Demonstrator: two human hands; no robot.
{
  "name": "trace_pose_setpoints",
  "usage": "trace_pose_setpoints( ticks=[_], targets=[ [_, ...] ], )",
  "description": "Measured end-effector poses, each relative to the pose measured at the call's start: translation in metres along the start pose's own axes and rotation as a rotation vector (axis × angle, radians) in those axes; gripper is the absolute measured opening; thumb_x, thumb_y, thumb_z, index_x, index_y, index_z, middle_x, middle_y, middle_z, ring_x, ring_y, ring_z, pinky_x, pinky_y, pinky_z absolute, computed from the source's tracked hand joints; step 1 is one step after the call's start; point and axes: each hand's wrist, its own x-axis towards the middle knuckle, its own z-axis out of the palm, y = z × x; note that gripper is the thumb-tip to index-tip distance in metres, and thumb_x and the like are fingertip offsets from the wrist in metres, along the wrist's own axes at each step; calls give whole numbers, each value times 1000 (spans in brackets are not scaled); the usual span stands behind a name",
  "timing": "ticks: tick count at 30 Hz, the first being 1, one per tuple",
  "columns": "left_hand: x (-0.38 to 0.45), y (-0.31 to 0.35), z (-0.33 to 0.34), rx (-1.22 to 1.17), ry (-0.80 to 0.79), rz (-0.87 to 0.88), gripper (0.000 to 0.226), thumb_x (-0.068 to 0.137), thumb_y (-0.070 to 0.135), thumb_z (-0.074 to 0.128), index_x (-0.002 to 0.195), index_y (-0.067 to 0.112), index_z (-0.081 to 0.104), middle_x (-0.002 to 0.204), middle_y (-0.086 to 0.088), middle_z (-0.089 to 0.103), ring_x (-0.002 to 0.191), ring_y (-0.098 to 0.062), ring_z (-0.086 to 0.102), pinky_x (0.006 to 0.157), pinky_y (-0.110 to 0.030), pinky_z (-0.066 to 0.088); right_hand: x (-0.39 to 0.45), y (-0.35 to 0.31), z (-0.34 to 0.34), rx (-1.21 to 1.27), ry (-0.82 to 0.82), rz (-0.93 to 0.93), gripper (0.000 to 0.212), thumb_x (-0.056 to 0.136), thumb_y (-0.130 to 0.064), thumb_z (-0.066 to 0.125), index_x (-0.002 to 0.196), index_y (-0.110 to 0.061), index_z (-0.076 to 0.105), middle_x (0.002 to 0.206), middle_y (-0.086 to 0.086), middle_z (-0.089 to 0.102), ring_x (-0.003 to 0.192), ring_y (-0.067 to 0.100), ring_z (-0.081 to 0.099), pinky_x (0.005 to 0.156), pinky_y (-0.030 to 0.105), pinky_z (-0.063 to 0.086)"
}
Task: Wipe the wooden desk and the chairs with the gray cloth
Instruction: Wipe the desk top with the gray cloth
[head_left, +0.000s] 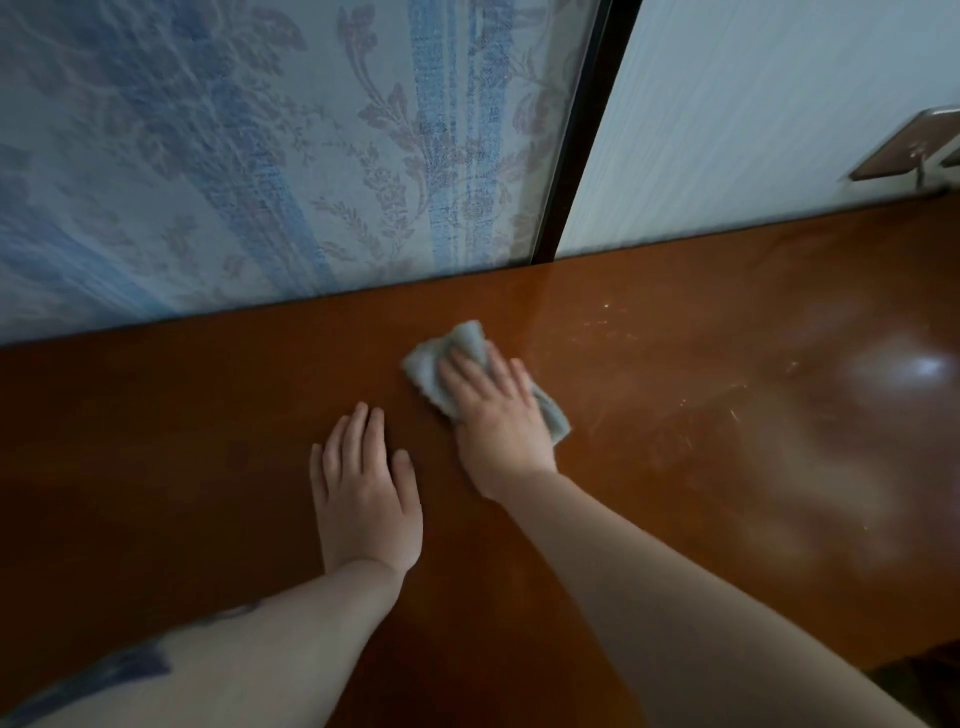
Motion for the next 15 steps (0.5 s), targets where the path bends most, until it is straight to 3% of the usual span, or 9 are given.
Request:
trace_pose_setpoints(
  ticks=[2, 4, 6, 9, 11, 15],
  targets=[
    [-1, 1, -1, 12, -18, 3, 59, 96, 41, 17, 144, 15, 40, 152, -3, 37, 141, -21, 26, 119, -43, 13, -25, 25, -2, -2, 115, 194, 58, 98, -22, 37, 154, -23, 21, 160, -7, 19, 148, 17, -8, 120, 38, -8],
    [0, 0, -1, 27, -34, 11, 60, 96, 42, 17, 144, 15, 39, 152, -3, 35, 142, -22, 25, 118, -44, 12, -64, 20, 2, -17, 191, 260, 58, 95, -24, 39, 152, -21, 27, 157, -4, 27, 149, 19, -2, 121, 41, -2],
    [1, -1, 0, 24, -34, 13, 58, 95, 39, 20, 143, 13, 41, 151, -6, 37, 140, -24, 27, 117, -46, 14, -87, -8, 13, 1, 129, 138, 59, 93, -25, 41, 151, -21, 31, 156, -4, 29, 149, 21, -1, 120, 43, -4],
    [0, -1, -2, 2, -34, 16, 46, 98, 26, 35, 138, 9, 46, 149, -9, 40, 139, -27, 30, 116, -50, 19, -72, -42, 16, 43, -43, -144, 55, 98, -28, 34, 152, -24, 23, 160, -6, 14, 147, 17, -14, 117, 40, -15],
    [-1, 1, -3, 0, -34, 7, 44, 96, 23, 42, 137, 8, 47, 148, -10, 41, 138, -28, 31, 115, -52, 20, -42, -32, 9, 40, -52, -127, 57, 101, -27, 35, 154, -26, 15, 161, -8, 7, 147, 16, -16, 117, 38, -16],
    [-1, 2, -3, 22, -60, -1, 48, 97, 29, 41, 141, 10, 43, 150, -9, 38, 140, -27, 28, 116, -50, 16, -36, 26, -3, 54, 103, 349, 59, 100, -22, 37, 155, -26, 15, 161, -8, 11, 148, 17, -10, 120, 40, -8]
  ],
)
